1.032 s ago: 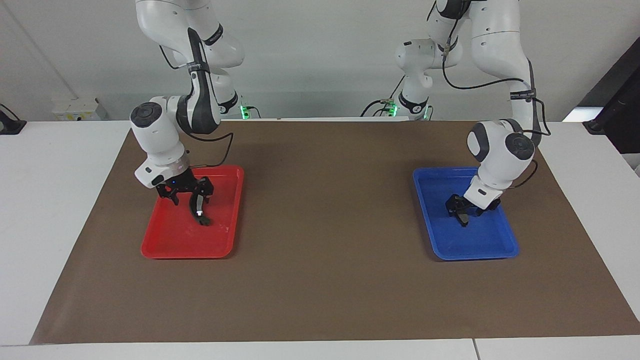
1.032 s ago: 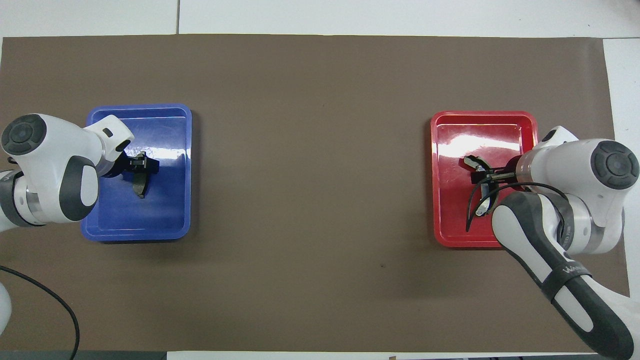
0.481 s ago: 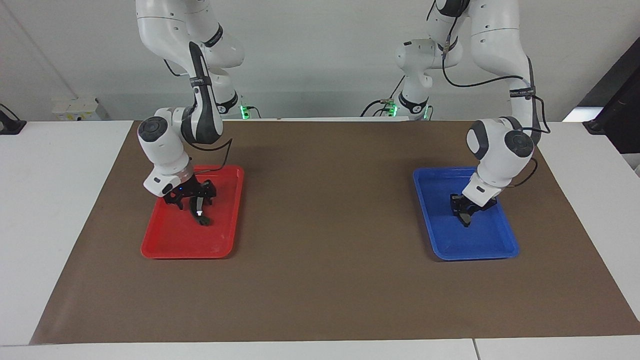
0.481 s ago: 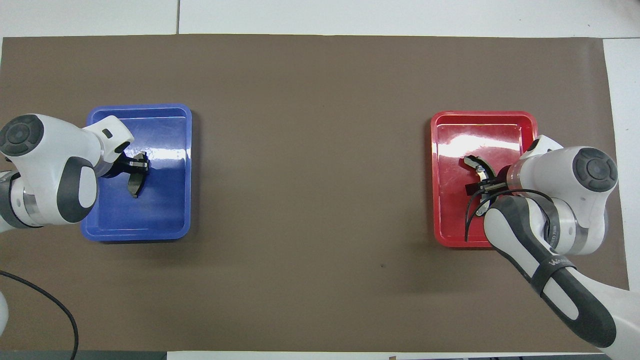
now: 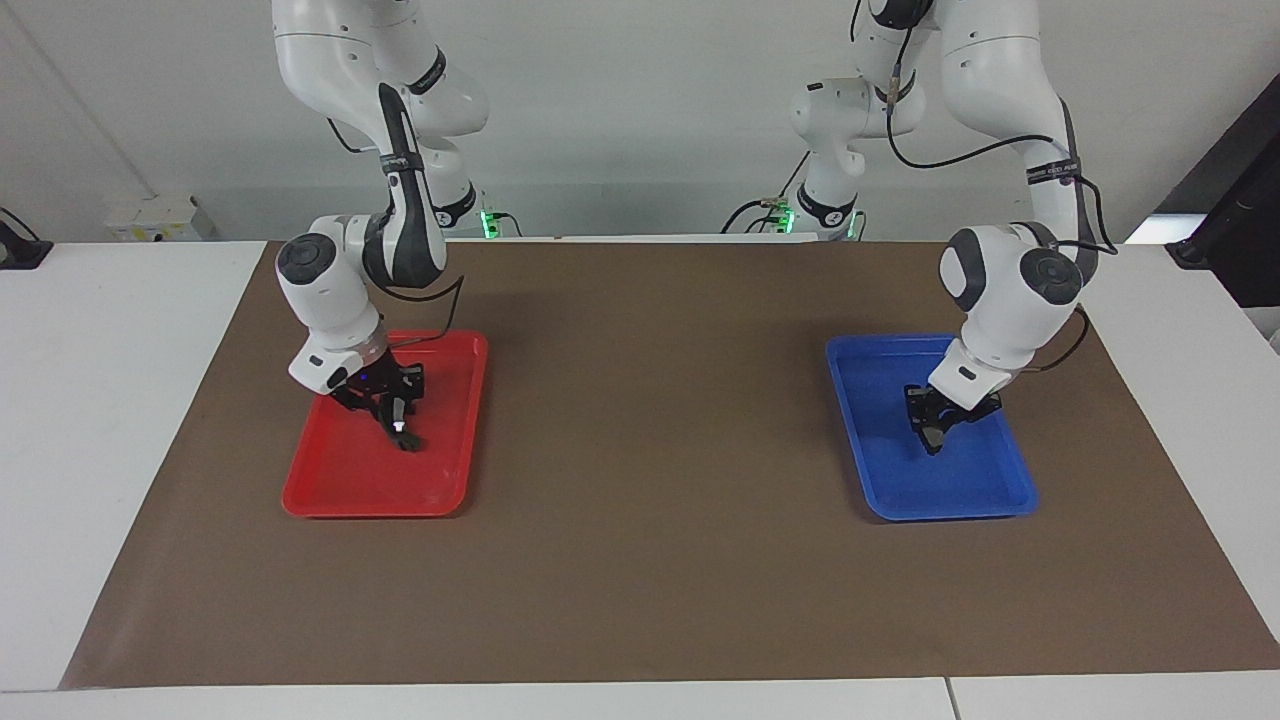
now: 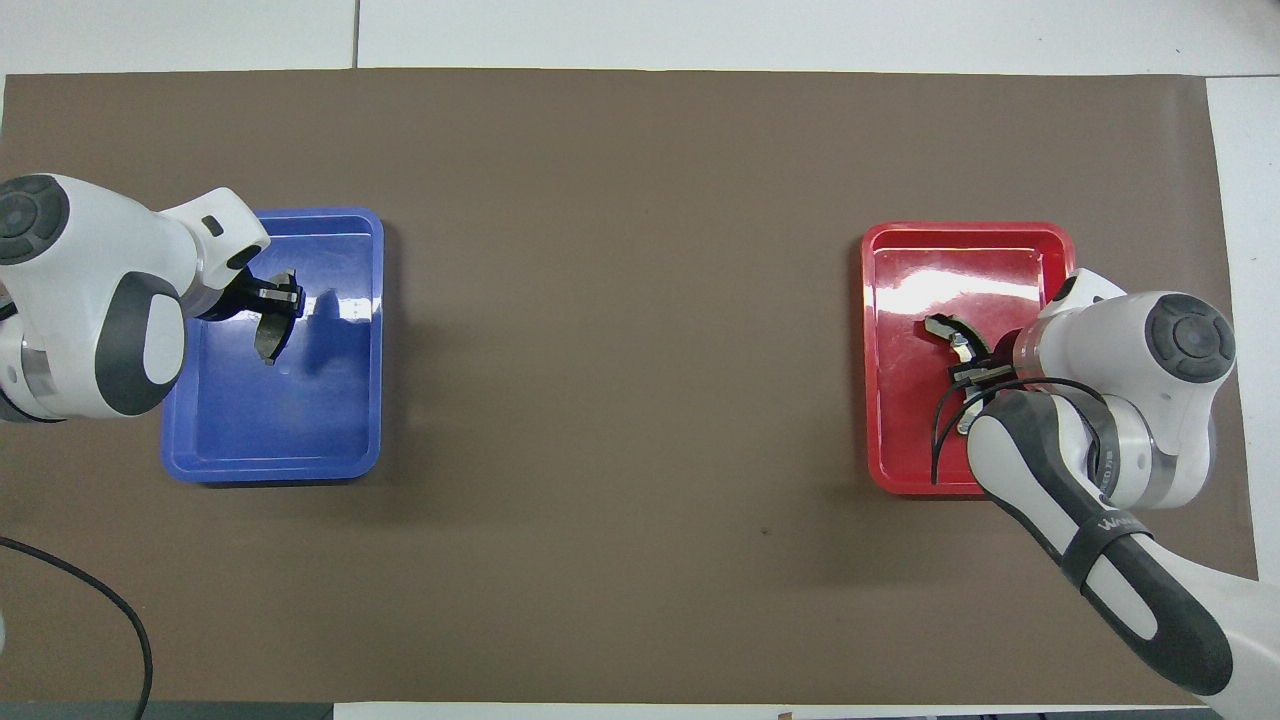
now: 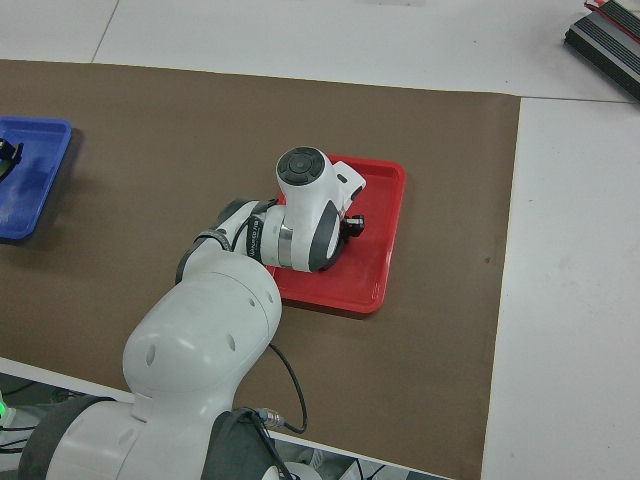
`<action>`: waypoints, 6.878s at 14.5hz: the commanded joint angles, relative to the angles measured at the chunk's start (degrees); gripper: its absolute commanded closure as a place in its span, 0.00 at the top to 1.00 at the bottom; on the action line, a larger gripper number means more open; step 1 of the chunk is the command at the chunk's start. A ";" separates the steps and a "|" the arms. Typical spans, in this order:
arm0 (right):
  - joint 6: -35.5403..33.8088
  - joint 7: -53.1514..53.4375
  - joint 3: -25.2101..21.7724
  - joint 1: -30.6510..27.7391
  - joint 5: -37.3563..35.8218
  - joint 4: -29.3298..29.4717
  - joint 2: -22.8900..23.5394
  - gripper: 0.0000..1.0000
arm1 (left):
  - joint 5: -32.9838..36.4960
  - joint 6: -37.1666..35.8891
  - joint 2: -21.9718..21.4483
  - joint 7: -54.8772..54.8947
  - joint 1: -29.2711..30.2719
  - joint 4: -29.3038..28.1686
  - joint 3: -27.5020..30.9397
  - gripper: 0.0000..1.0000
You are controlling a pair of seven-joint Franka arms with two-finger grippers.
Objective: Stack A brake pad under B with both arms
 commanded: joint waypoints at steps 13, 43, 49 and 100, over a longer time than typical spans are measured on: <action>-20.23 10.81 0.59 4.74 0.82 17.61 0.83 0.00 | -3.37 11.15 9.30 -32.39 -31.51 7.13 0.47 0.01; -14.44 49.58 0.85 34.89 0.48 35.53 17.78 0.00 | -3.37 -23.09 -6.59 -1.32 -3.06 11.25 1.00 0.99; -12.33 51.27 0.85 37.19 -0.23 37.30 20.78 0.00 | -2.67 -33.48 -13.80 6.97 3.98 12.50 1.17 0.99; -10.46 50.14 -2.75 31.93 -7.00 36.07 13.94 0.99 | -0.21 -39.03 -13.55 -0.41 2.67 19.44 -0.15 1.00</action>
